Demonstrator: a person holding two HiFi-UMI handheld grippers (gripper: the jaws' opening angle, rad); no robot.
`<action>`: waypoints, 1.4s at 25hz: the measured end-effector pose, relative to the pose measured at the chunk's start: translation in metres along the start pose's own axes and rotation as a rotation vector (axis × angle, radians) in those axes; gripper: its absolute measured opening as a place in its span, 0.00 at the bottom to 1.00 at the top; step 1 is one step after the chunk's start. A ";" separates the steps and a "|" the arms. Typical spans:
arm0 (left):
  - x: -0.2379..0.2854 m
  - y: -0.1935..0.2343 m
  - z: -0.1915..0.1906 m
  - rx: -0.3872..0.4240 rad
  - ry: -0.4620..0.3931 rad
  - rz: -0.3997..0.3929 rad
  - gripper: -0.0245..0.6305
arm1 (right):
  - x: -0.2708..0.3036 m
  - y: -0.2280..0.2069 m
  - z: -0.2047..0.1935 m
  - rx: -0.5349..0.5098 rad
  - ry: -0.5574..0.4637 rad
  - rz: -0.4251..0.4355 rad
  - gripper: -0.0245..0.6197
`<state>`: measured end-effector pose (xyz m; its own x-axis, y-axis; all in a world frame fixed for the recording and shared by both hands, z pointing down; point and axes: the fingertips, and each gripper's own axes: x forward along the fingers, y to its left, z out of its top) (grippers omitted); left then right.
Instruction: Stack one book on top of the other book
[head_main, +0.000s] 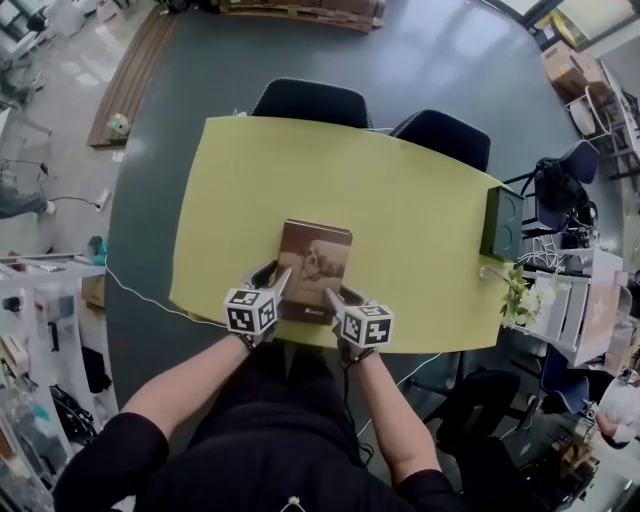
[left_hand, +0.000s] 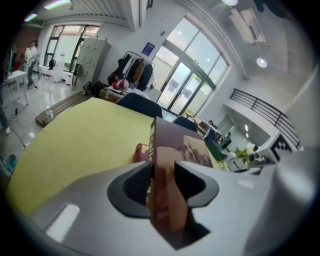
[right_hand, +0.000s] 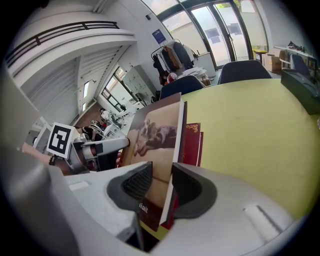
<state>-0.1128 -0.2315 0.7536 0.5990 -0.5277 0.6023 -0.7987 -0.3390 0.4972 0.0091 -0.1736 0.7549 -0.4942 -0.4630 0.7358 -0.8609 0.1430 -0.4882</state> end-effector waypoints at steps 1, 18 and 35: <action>0.002 0.001 -0.002 -0.001 0.004 0.001 0.28 | 0.002 -0.002 -0.002 0.002 0.004 0.000 0.24; 0.032 0.019 -0.026 -0.034 0.066 0.027 0.28 | 0.029 -0.025 -0.016 0.036 0.077 0.012 0.24; 0.038 0.028 -0.036 -0.043 0.087 0.037 0.29 | 0.041 -0.029 -0.023 0.101 0.083 0.037 0.24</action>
<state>-0.1107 -0.2328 0.8128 0.5736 -0.4691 0.6714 -0.8180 -0.2864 0.4988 0.0115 -0.1769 0.8096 -0.5376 -0.3848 0.7503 -0.8272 0.0682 -0.5578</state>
